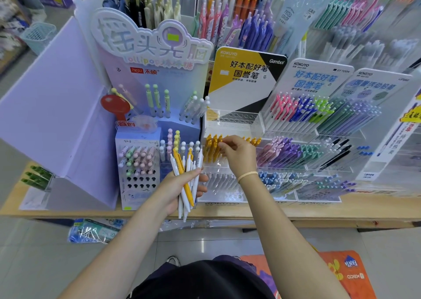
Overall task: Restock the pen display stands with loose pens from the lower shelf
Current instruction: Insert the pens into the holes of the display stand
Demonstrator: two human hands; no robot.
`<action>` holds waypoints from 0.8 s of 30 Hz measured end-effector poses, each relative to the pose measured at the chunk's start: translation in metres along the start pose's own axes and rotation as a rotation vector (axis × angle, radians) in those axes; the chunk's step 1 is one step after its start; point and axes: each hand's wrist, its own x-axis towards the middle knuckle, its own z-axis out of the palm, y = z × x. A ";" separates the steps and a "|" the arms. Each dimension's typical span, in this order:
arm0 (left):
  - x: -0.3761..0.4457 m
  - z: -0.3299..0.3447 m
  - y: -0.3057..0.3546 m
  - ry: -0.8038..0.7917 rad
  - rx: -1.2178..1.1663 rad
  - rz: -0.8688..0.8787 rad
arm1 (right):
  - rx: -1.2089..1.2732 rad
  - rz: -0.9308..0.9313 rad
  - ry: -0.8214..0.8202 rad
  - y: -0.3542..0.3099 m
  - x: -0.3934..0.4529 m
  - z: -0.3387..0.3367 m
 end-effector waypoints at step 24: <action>-0.013 0.004 -0.002 -0.227 0.238 -0.094 | 0.440 0.375 -0.405 -0.033 -0.050 -0.016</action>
